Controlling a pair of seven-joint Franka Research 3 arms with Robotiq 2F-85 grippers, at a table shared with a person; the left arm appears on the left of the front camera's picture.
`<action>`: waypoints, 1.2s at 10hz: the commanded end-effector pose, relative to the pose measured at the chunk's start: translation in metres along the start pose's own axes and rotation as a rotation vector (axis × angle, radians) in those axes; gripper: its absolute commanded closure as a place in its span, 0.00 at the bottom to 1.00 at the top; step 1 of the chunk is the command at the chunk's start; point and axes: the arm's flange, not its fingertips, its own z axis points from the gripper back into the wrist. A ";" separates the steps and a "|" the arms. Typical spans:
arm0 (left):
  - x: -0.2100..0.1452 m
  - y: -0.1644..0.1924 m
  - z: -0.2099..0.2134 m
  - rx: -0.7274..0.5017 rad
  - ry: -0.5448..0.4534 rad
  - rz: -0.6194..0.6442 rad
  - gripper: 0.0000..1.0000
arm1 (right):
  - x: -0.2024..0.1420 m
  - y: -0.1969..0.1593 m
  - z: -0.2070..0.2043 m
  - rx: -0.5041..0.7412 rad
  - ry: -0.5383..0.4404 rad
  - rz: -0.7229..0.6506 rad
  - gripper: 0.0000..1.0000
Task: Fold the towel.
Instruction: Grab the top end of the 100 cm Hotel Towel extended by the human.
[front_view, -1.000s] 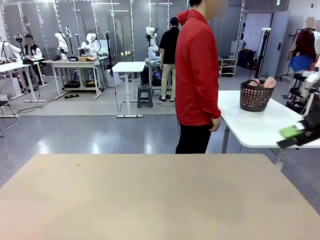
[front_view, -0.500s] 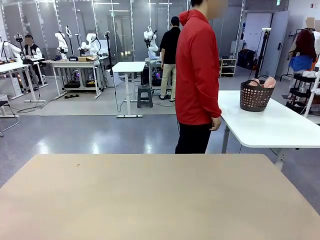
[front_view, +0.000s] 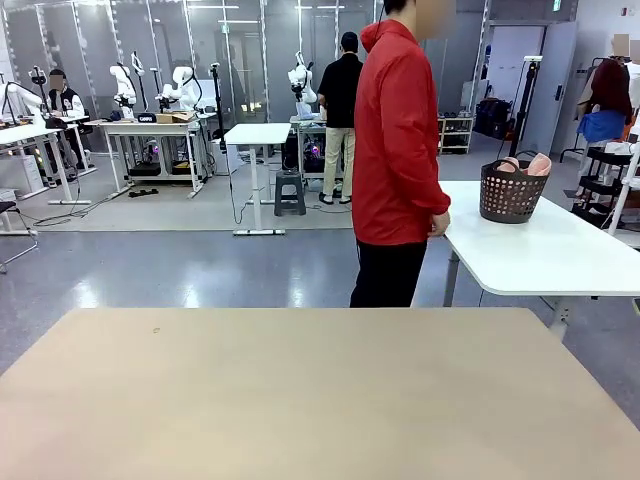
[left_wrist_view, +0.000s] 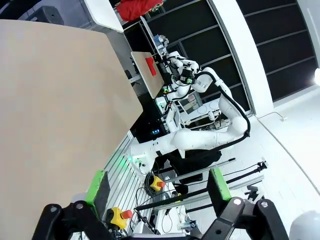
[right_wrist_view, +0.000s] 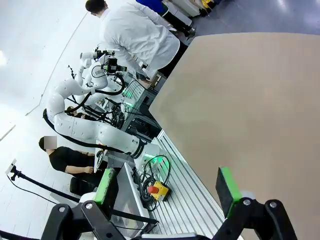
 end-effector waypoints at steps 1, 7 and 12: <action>-0.002 0.001 0.001 -0.018 -0.005 -0.008 0.00 | -0.001 0.000 0.003 0.008 -0.002 0.018 0.00; -0.002 0.001 0.001 -0.018 -0.005 -0.008 0.00 | -0.001 0.000 0.003 0.008 -0.002 0.018 0.00; -0.002 0.001 0.001 -0.018 -0.005 -0.008 0.00 | -0.001 0.000 0.003 0.008 -0.002 0.018 0.00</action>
